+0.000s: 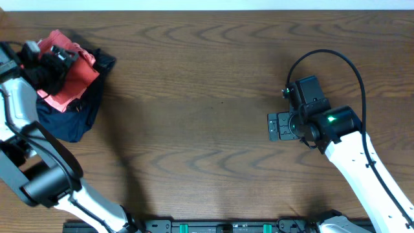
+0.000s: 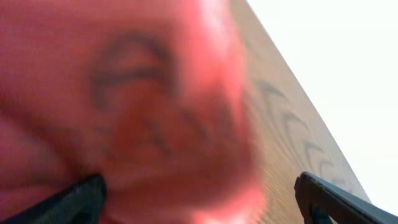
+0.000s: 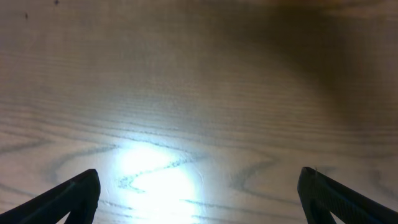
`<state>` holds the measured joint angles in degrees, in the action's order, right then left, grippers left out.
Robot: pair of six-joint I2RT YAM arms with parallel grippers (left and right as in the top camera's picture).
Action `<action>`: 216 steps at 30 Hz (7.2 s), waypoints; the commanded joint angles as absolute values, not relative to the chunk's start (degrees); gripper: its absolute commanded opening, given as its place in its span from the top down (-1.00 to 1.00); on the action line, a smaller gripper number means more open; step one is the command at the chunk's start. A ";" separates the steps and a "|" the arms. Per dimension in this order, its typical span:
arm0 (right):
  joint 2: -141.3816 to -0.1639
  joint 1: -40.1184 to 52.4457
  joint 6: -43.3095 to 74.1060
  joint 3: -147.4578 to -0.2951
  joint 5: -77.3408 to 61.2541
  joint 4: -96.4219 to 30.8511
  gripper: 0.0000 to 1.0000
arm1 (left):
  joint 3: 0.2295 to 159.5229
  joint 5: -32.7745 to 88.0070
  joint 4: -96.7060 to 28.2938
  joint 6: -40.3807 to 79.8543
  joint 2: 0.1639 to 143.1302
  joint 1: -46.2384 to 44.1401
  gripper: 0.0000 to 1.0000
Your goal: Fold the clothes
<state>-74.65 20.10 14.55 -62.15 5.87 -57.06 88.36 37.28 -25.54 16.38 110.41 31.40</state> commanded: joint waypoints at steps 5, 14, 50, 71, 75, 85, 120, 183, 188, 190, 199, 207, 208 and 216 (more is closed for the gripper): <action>-74.91 19.62 13.63 -62.98 5.72 -52.86 -0.99 | 88.49 36.82 -19.25 11.57 97.67 19.44 -0.96; -75.02 16.64 13.69 -63.00 -1.30 -43.00 -0.98 | 88.47 21.87 -33.15 9.02 99.44 3.36 -0.96; -22.72 2.17 19.70 -35.00 -3.22 -49.82 -0.98 | 40.99 -3.51 -44.29 16.60 18.15 -18.35 -0.96; -21.06 2.17 19.70 -34.98 -3.22 -63.96 -0.99 | 40.99 -3.51 -51.03 16.60 11.20 -18.35 -0.96; -21.06 2.17 19.70 -34.98 -3.22 -63.96 -0.99 | 40.99 -3.51 -54.41 16.60 11.20 -18.35 -0.96; -13.72 3.01 18.90 -33.89 -0.38 -60.53 -0.98 | 40.99 -3.51 -61.89 16.60 11.20 -18.35 -0.96; -0.38 4.40 -13.78 -0.32 -3.92 -3.92 -0.98 | 40.99 -3.51 -63.42 16.60 11.20 -18.35 -0.95; -0.38 4.43 -13.78 -0.32 -3.92 -3.92 -0.99 | 0.23 -1.54 -3.97 7.11 0.12 -1.74 -0.96; -0.38 4.43 -13.78 -0.32 -3.92 -3.92 -0.98 | 0.23 -1.54 -3.97 7.11 0.23 -1.74 -0.96; -0.38 4.43 -13.78 -0.32 -3.92 -3.92 -0.98 | 0.23 -1.52 -3.97 7.11 0.23 -1.74 -0.95; -0.38 4.43 -13.78 -0.32 -3.92 -3.92 -0.98 | 0.23 -1.54 -3.97 7.11 0.23 -1.74 -0.96; -0.38 4.43 -13.78 -0.32 -3.92 -3.92 -0.98 | 0.23 -1.54 -3.97 7.11 0.23 -1.74 -0.96; -0.38 4.43 -13.78 -0.32 -3.90 -3.92 -0.98 | 0.23 -1.52 -3.97 7.11 0.23 -1.74 -0.96; -0.38 4.43 -13.78 -0.32 -3.92 -3.92 -0.98 | 0.23 -1.54 -3.97 7.11 0.23 -1.74 -0.96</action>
<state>-0.69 3.88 -13.08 -0.36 -3.64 -3.70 2.15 -1.69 -3.14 7.64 0.58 -1.96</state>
